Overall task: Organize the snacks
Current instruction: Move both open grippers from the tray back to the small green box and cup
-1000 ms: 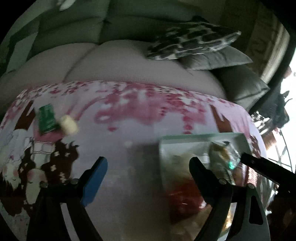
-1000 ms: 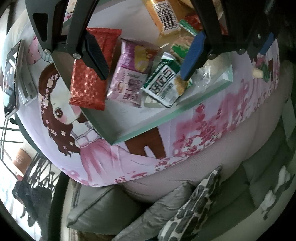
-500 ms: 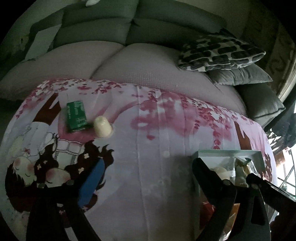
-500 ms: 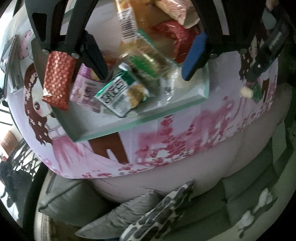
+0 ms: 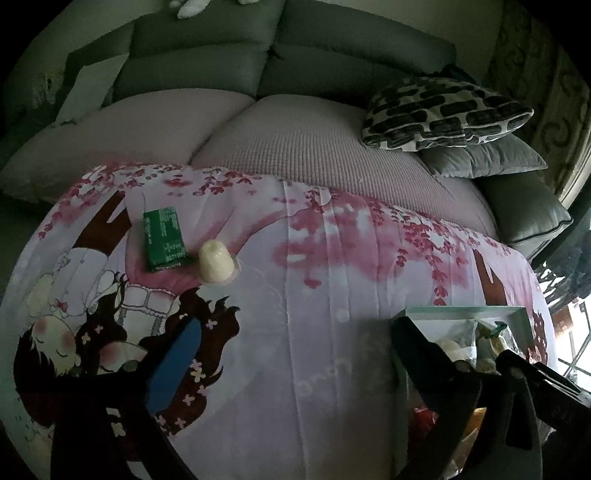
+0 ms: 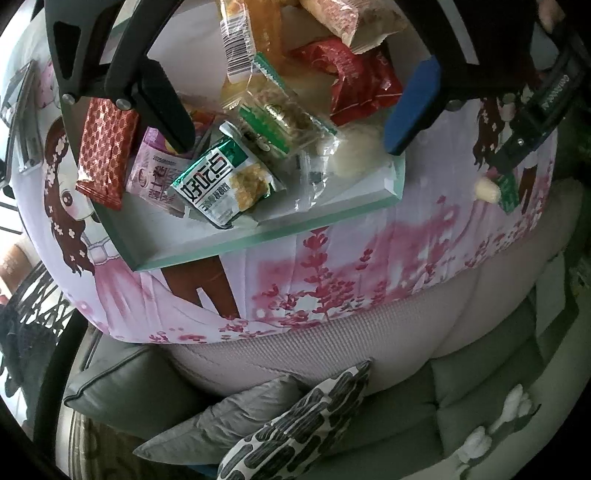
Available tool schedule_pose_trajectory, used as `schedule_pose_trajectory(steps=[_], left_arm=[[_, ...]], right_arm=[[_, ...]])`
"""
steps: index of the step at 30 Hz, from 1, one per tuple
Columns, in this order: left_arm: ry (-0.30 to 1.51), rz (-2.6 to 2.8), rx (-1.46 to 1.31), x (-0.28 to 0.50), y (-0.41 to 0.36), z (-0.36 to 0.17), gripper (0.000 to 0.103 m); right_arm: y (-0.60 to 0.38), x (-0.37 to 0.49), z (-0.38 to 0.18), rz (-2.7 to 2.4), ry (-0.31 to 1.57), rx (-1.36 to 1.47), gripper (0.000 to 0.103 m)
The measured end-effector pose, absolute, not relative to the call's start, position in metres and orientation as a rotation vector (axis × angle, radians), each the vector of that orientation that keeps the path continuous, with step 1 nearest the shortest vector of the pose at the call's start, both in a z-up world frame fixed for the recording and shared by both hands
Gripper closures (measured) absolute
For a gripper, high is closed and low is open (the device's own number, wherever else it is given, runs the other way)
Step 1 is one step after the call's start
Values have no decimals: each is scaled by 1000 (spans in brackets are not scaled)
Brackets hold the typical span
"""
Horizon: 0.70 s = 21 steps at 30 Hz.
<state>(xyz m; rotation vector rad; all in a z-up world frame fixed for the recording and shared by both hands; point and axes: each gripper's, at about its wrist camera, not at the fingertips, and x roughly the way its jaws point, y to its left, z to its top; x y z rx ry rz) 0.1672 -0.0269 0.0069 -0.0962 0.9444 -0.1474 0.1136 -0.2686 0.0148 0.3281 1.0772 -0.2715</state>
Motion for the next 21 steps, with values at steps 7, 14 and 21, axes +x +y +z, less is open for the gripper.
schedule_pose_trajectory(steps=[7, 14, 21], left_arm=[[905, -135, -113, 168, -16, 12, 0], [932, -55, -195, 175, 36, 12, 0], [995, 123, -194, 176, 107, 1, 0]], right_arm=[[-266, 114, 16, -262, 1064, 328, 0], [-247, 118, 19, -216, 1057, 291, 0], [-203, 125, 16, -126, 1073, 213, 0]])
